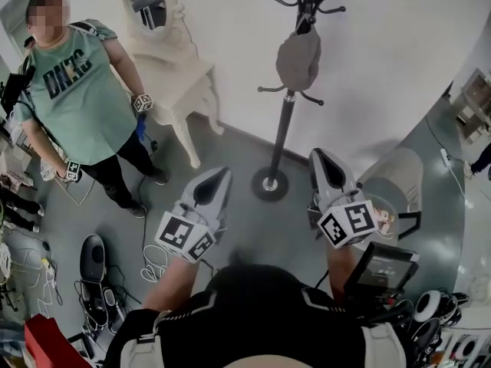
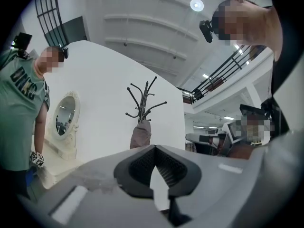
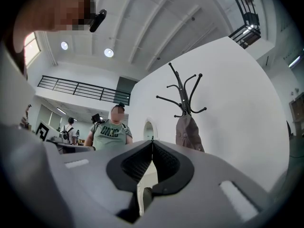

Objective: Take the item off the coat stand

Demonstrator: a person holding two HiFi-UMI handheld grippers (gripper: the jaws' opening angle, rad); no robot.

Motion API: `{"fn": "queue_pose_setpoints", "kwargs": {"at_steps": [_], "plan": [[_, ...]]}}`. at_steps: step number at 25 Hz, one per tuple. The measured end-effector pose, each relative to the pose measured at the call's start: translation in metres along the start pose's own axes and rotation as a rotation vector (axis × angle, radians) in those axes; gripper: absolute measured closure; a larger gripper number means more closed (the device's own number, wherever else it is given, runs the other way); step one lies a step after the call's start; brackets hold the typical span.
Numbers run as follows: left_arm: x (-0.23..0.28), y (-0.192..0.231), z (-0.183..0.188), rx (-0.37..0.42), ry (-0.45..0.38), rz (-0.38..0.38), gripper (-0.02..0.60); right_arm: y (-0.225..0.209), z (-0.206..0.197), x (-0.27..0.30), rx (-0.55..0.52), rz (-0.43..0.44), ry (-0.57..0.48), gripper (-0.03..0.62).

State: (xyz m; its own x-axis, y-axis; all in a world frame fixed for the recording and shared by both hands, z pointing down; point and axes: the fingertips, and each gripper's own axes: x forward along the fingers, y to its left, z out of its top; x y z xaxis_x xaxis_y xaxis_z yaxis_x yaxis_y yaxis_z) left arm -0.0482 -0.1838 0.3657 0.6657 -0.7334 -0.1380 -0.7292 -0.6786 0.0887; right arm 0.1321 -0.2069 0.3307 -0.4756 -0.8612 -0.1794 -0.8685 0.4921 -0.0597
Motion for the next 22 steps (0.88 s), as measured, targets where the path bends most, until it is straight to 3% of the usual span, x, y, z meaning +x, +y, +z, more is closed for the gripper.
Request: {"fn": "queue_pose_setpoints", "kwargs": {"at_steps": [14,17,22], "plan": [[0.01,0.056,-0.001,-0.023,-0.021,-0.085,0.575,0.01,-0.007,0.051,-0.044,-0.095,0.01,0.577],[0.013,0.065,0.002,-0.027,-0.027,-0.095,0.575,0.008,-0.006,0.058,-0.048,-0.117,0.007,0.523],[0.023,0.072,0.0,-0.024,-0.019,-0.109,0.575,-0.005,-0.006,0.071,-0.055,-0.133,0.005,0.503]]}}
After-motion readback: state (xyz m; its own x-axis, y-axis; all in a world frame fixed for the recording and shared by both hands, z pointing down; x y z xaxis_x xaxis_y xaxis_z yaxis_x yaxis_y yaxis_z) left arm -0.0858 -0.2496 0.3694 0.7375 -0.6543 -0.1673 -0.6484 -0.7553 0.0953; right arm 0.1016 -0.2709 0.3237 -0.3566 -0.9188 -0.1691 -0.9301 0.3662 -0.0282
